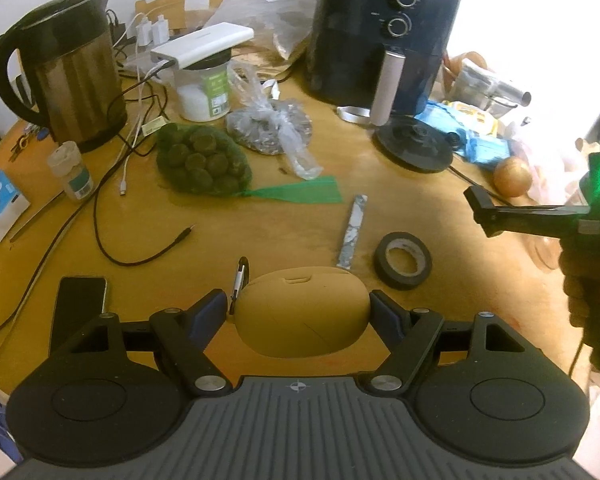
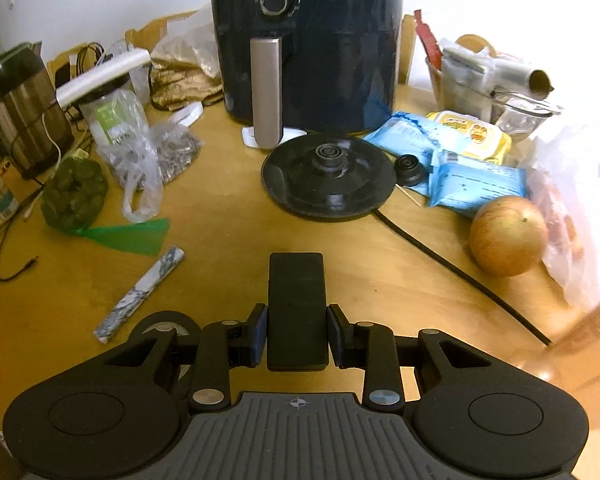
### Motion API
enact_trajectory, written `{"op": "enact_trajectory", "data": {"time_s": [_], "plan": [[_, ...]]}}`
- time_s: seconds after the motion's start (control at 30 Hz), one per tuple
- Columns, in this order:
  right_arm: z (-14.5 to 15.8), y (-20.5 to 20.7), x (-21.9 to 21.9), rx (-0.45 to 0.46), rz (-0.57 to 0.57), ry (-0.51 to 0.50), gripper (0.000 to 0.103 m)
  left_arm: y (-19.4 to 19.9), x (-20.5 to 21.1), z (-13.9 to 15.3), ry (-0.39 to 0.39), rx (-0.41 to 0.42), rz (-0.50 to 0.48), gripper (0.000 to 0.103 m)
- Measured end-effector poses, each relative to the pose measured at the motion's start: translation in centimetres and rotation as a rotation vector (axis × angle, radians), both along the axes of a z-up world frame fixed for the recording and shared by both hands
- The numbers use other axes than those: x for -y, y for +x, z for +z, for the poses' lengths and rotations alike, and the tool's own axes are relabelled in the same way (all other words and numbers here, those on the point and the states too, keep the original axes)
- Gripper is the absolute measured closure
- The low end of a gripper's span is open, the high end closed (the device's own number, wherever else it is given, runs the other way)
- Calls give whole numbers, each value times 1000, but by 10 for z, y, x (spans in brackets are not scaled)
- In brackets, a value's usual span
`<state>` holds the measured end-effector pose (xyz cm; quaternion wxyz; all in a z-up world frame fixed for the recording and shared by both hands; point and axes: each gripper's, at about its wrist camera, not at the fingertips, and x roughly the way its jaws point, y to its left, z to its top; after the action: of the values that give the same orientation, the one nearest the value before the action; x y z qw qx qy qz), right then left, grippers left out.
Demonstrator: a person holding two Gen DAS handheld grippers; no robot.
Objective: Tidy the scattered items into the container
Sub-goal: 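Carry the sponge with the left gripper toward the box while the right gripper carries the black block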
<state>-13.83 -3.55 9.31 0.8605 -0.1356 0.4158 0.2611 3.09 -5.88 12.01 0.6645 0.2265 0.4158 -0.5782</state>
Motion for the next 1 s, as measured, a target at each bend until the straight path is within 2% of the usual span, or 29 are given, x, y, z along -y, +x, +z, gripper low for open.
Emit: {"op": "enact_trajectory", "data": {"time_s": [0.6, 1.0], "plan": [[54, -58, 41, 18, -41, 121, 69, -23, 4, 17, -48, 22, -52, 26], [85, -110, 64, 28, -56, 181, 69, -36, -6, 32, -141, -35, -126, 26]]}}
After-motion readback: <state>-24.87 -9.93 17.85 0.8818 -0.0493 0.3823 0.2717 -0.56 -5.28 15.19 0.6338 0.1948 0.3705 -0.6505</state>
